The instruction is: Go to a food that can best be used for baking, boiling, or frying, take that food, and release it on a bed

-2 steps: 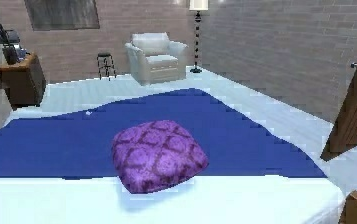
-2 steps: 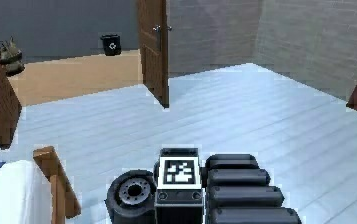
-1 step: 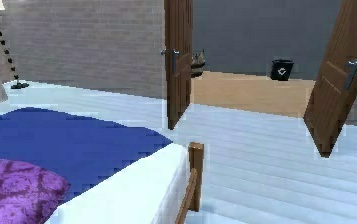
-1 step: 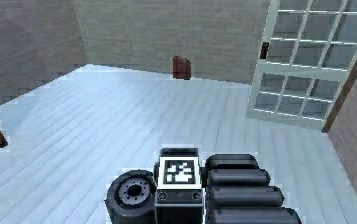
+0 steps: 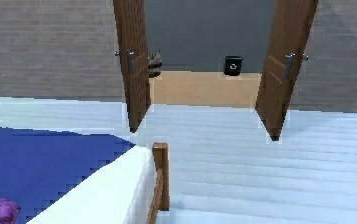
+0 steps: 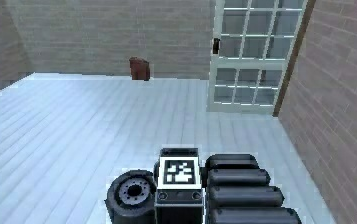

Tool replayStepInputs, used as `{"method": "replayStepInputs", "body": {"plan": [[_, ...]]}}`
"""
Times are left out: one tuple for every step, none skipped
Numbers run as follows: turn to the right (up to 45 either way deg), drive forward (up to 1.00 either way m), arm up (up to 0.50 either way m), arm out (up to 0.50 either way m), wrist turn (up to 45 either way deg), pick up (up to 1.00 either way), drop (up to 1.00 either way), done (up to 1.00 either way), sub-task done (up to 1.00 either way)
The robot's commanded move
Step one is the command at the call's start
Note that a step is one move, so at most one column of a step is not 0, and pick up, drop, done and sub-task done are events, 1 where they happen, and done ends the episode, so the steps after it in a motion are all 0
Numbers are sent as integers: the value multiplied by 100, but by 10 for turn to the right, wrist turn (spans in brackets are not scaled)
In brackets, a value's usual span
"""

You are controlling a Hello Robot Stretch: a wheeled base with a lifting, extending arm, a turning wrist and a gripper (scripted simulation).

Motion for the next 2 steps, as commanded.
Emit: {"method": "replayStepInputs", "body": {"plan": [[0,5,0,0,0,0,0,0,0],[-450,0,0,0,0,0,0,0,0]]}}
